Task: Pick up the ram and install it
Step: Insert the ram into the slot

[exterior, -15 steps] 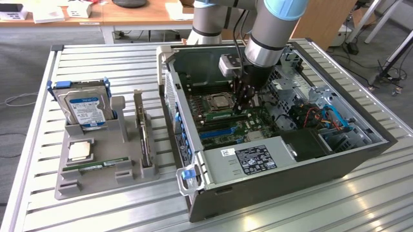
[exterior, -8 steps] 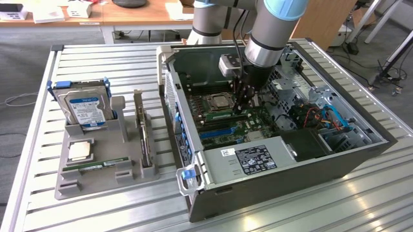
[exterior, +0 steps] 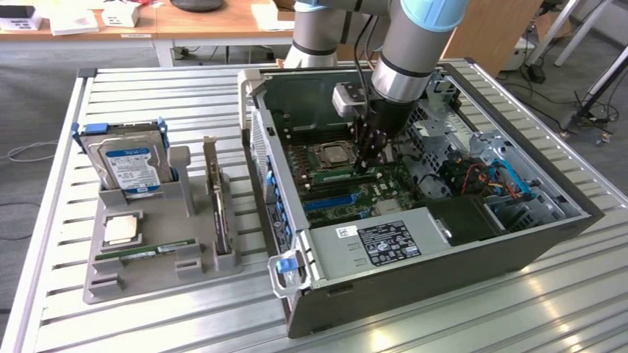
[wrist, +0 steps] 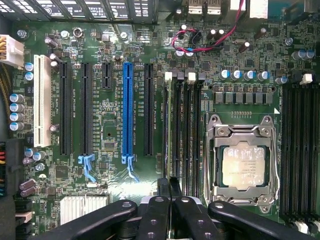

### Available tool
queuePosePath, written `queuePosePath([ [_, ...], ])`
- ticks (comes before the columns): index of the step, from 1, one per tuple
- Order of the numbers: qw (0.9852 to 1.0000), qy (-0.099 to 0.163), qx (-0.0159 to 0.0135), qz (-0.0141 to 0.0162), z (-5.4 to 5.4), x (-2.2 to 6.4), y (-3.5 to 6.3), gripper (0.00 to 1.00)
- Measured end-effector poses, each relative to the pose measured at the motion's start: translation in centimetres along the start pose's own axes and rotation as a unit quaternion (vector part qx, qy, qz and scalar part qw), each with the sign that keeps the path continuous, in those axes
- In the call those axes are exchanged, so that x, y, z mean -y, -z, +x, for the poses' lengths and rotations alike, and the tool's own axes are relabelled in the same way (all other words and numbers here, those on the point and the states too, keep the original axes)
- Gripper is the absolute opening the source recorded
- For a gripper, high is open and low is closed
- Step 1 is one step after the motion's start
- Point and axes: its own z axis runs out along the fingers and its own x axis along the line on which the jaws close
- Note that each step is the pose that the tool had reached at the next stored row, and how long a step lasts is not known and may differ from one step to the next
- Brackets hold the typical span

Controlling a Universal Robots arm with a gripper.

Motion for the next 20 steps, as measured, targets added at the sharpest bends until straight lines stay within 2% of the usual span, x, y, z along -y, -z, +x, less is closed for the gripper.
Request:
queuePosePath([
  [20, 1.0000, 0.000, 0.0000, 0.0000, -0.04, -0.02, -0.38, 0.12],
])
